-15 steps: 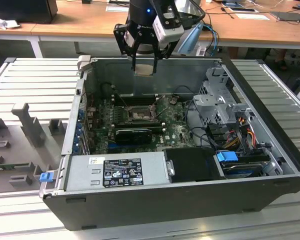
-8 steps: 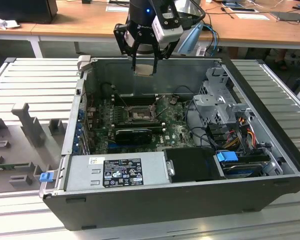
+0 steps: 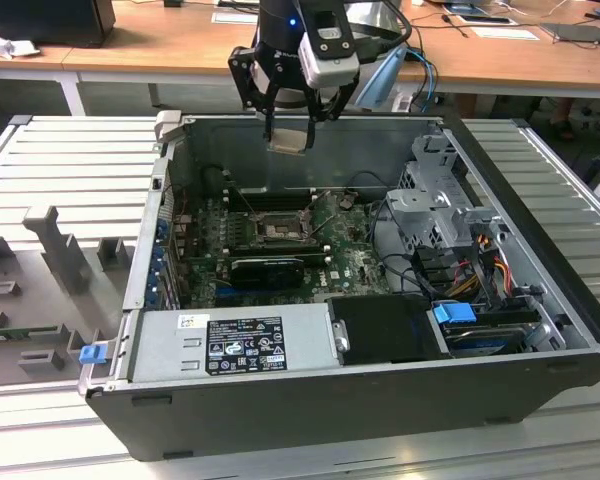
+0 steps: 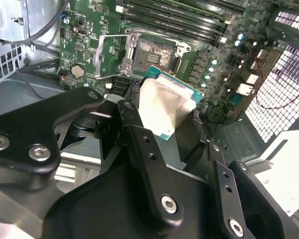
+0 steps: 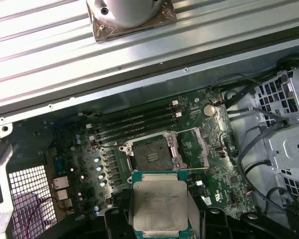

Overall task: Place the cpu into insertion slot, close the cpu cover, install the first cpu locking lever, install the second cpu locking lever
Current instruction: 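Place the cpu into insertion slot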

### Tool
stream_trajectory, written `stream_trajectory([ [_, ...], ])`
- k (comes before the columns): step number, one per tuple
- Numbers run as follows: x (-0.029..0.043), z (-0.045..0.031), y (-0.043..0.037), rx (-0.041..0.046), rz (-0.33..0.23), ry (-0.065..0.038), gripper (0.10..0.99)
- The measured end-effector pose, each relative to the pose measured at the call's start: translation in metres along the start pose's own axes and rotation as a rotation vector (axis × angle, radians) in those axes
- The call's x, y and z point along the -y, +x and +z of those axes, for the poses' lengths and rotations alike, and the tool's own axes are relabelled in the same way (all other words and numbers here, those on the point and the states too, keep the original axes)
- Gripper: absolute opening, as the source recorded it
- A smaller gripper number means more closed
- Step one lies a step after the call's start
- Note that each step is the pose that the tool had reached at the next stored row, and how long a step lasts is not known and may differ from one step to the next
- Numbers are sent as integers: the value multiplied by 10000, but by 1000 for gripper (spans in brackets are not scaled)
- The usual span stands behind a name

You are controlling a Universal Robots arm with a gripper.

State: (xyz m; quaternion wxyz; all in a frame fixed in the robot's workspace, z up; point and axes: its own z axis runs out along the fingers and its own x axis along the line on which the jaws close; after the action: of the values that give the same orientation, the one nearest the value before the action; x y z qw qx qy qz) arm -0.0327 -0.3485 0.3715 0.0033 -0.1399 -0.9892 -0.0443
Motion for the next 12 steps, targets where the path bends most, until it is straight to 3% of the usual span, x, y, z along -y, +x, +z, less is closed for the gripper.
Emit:
stream_trajectory([
  [12,1,9,0,95,1070,-14,529],
])
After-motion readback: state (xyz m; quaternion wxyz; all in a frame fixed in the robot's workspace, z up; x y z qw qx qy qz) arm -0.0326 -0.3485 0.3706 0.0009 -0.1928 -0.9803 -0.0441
